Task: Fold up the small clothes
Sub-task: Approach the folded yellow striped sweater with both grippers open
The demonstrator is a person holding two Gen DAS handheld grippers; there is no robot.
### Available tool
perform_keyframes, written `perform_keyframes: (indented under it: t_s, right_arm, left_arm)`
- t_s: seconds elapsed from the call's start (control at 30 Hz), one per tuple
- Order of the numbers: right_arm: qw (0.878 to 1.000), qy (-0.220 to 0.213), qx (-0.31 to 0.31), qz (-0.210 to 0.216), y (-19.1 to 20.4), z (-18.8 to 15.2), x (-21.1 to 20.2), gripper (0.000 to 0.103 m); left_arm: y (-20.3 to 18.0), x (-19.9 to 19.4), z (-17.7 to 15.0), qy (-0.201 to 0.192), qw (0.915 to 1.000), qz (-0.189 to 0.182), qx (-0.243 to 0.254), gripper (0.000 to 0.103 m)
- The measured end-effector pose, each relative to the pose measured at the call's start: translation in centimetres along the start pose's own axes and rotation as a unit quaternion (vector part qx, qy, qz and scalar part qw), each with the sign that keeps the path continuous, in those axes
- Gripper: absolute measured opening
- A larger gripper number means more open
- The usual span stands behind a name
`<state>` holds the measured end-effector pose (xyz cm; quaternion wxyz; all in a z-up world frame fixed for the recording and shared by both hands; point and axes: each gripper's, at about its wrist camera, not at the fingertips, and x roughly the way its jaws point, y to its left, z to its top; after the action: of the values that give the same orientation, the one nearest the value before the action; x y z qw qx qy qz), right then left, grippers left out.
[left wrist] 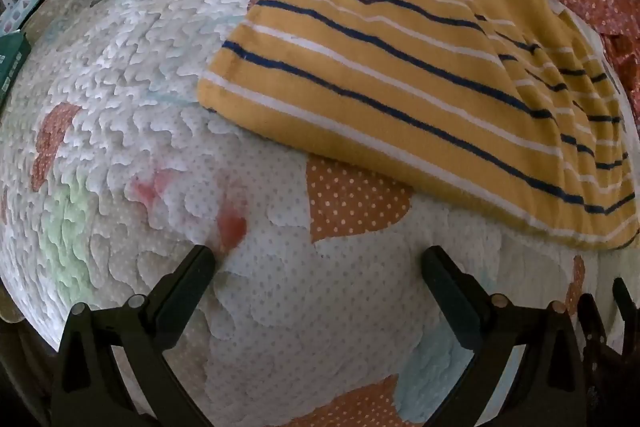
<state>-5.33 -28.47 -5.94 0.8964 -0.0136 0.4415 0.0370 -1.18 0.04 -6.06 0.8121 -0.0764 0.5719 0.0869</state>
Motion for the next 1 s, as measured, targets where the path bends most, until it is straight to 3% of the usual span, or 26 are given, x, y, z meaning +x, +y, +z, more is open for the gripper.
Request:
perform_keyframes:
  t_s: [0.13, 0.33, 0.43, 0.6, 0.67, 0.7, 0.83, 0.87, 0.93, 1.0]
  right_arm:
    - [1.0, 0.008, 0.001, -0.001, 0.0, 1.2, -0.1, 0.103]
    - [1.0, 0.003, -0.002, 0.001, -0.1, 0.1, 0.4, 0.103]
    - [1.0, 0.005, -0.006, -0.004, -0.2, 0.4, 0.4, 0.103]
    - [1.0, 0.024, -0.015, 0.0, 0.0, 0.8, 0.5, 0.102]
    - [0.999, 0.036, -0.02, 0.013, -0.1, 0.9, 0.0, 0.092]
    - [0.999, 0.034, -0.023, 0.02, -0.1, 1.0, -0.4, 0.087]
    - [0.998, 0.006, -0.04, 0.045, -0.2, 2.1, -2.7, 0.088]
    - [0.998, 0.007, -0.054, 0.033, 0.0, 2.7, -2.9, 0.088]
    - [0.996, 0.031, -0.054, 0.066, -0.2, 4.2, -3.0, 0.088]
    - [0.994, 0.058, -0.073, 0.056, 0.1, 5.6, -2.4, 0.088]
  left_arm:
    - [0.1, -0.2, 0.1, 0.003, 1.0, -0.001, 0.006, 0.103]
    - [0.2, -0.8, 0.9, 0.014, 0.9999, -0.004, 0.004, 0.102]
    - [0.8, -1.5, 0.9, 0.008, 0.9999, -0.01, -0.001, 0.092]
    - [2.8, -3.7, 2.0, -0.022, 0.9984, -0.045, -0.026, 0.088]
    - [3.6, -4.7, 2.7, -0.041, 0.9968, -0.06, -0.034, 0.088]
    - [4.1, -5.2, 3.3, -0.052, 0.9957, -0.066, -0.038, 0.088]
    - [4.9, -6.2, 6.1, -0.085, 0.9924, -0.074, -0.05, 0.088]
    - [5.1, -6.3, 7.0, -0.096, 0.992, -0.065, -0.051, 0.088]
    - [4.4, -6.2, 8.0, -0.103, 0.9916, -0.058, -0.051, 0.088]
    - [4.0, -5.6, 9.3, -0.106, 0.9903, -0.068, -0.057, 0.088]
